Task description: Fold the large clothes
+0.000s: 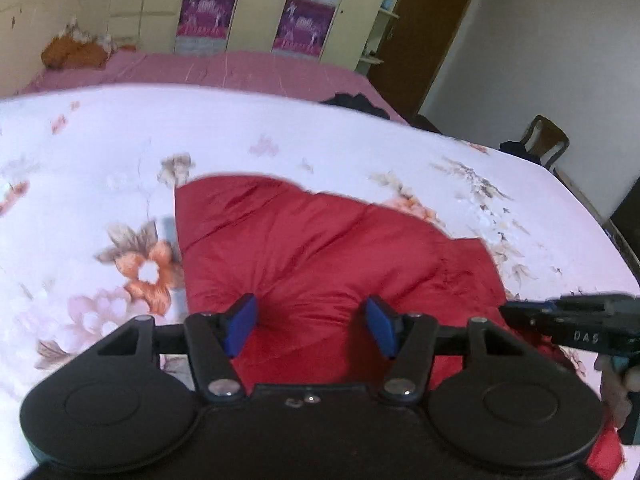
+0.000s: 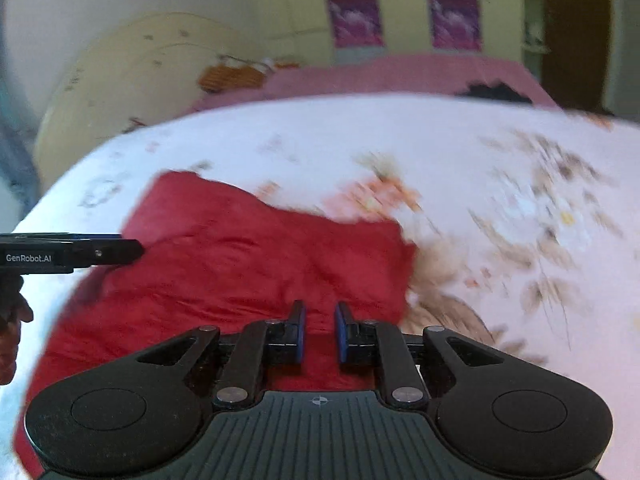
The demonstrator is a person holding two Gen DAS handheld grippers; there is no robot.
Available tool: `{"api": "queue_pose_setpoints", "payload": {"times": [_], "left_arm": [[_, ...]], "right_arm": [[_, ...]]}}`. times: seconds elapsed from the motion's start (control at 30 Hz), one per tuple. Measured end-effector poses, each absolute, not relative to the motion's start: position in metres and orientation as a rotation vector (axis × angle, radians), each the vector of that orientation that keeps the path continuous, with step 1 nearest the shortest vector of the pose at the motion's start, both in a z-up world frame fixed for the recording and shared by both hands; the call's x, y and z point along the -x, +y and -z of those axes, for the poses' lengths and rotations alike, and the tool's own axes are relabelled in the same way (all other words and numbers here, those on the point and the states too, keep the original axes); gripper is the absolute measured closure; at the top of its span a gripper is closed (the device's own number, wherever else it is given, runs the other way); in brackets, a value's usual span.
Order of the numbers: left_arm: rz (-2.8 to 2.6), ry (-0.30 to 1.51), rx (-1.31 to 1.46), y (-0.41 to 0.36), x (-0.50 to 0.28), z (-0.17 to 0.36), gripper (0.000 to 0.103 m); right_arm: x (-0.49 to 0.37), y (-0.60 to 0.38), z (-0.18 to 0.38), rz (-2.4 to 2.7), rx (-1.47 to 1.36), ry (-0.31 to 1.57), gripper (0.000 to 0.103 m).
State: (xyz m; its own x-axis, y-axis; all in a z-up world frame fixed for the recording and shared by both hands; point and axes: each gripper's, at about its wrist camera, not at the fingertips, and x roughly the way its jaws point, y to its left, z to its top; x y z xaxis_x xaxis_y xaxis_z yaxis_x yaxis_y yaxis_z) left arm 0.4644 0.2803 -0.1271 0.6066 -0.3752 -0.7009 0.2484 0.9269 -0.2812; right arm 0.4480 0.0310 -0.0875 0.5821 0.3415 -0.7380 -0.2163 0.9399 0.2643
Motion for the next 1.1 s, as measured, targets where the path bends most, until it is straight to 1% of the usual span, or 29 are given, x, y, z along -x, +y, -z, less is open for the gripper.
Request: {"api": "queue_pose_setpoints", "payload": {"times": [0.13, 0.17, 0.23, 0.33, 0.4, 0.43, 0.47, 0.5, 0.57, 0.63, 0.77, 0.97, 1.1], "left_arm": [[0.37, 0.845, 0.144, 0.282, -0.458, 0.134, 0.044], [0.361, 0.847, 0.141, 0.283, -0.455, 0.131, 0.046], [0.356, 0.843, 0.143, 0.284, -0.443, 0.117, 0.046], [0.412, 0.791, 0.188, 0.289, -0.403, 0.088, 0.046], [0.434, 0.782, 0.165, 0.283, -0.375, 0.079, 0.051], [0.449, 0.793, 0.166, 0.28, -0.363, 0.079, 0.051], [0.459, 0.809, 0.157, 0.276, -0.354, 0.082, 0.052], [0.453, 0.823, 0.126, 0.27, -0.348, 0.089, 0.056], [0.423, 0.834, 0.075, 0.26, -0.342, 0.104, 0.054], [0.409, 0.834, 0.08, 0.256, -0.343, 0.113, 0.054], [0.375, 0.84, 0.036, 0.247, -0.339, 0.115, 0.055], [0.326, 0.823, 0.014, 0.246, -0.303, 0.086, 0.056], [0.317, 0.824, -0.003, 0.235, -0.285, 0.078, 0.056]], "right_arm": [[-0.446, 0.024, 0.101, -0.328, -0.183, 0.907, 0.088], [-0.446, 0.023, 0.1, -0.324, -0.19, 0.912, 0.088], [-0.44, 0.019, 0.083, -0.308, -0.202, 0.895, 0.087], [-0.412, 0.013, 0.039, -0.398, -0.231, 0.804, 0.087], [-0.391, 0.016, 0.024, -0.463, -0.207, 0.797, 0.087], [-0.381, 0.018, 0.023, -0.492, -0.189, 0.801, 0.087], [-0.375, 0.022, 0.025, -0.507, -0.165, 0.812, 0.087], [-0.371, 0.027, 0.032, -0.513, -0.123, 0.828, 0.087], [-0.372, 0.035, 0.055, -0.498, -0.069, 0.875, 0.088], [-0.381, 0.037, 0.078, -0.473, -0.086, 0.924, 0.088], [-0.386, 0.034, 0.086, -0.459, -0.104, 0.942, 0.088], [-0.338, 0.03, 0.031, -0.54, -0.106, 0.825, 0.087], [-0.315, 0.044, 0.02, -0.608, -0.061, 0.812, 0.087]]}}
